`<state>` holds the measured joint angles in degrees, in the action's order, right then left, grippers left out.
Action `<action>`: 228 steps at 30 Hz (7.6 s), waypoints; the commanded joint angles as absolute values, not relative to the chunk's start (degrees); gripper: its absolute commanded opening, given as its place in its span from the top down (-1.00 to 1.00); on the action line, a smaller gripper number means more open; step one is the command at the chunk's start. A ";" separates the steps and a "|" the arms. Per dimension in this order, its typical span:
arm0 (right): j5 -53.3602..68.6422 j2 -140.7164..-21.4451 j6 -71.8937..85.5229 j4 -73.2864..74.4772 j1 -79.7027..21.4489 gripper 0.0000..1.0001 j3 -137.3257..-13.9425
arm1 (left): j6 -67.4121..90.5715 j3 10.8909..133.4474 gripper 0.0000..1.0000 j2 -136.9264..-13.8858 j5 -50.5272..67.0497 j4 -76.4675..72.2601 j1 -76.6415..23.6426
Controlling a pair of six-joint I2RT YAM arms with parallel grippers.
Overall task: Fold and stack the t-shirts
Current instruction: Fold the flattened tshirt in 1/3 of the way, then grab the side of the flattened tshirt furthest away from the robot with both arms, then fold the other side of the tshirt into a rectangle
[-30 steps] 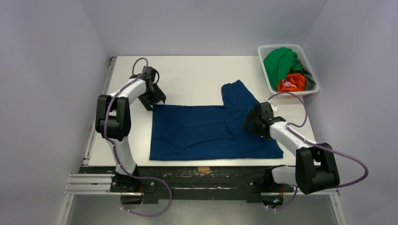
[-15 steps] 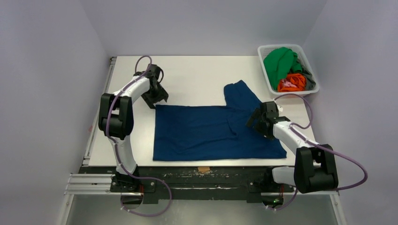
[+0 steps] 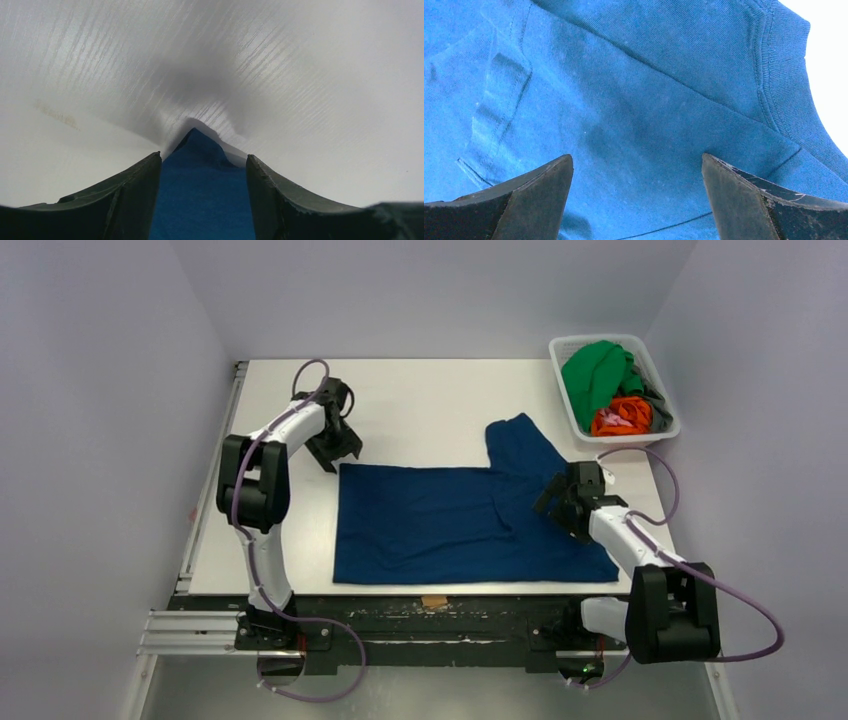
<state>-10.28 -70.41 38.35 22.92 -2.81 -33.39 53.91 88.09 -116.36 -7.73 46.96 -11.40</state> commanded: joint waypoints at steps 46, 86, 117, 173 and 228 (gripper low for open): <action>-26.40 -131.01 29.62 37.00 -11.51 -0.58 -114.69 | 47.66 88.20 1.00 -114.08 -5.96 48.59 -12.48; -24.81 -97.31 26.19 17.97 -12.48 1.00 -74.60 | 47.28 80.83 1.00 -103.12 -5.45 46.75 -15.89; -28.29 -44.71 36.18 44.40 -14.58 1.00 -40.05 | 48.78 55.50 1.00 -83.71 -7.15 38.91 -18.18; 7.26 -55.70 35.33 26.69 -12.93 -0.35 -28.91 | 45.66 50.97 -1.00 -87.70 6.63 26.63 -22.87; -6.43 -68.01 36.75 23.70 -9.40 0.33 -30.69 | 45.44 50.45 -1.00 -83.84 3.56 29.65 -22.93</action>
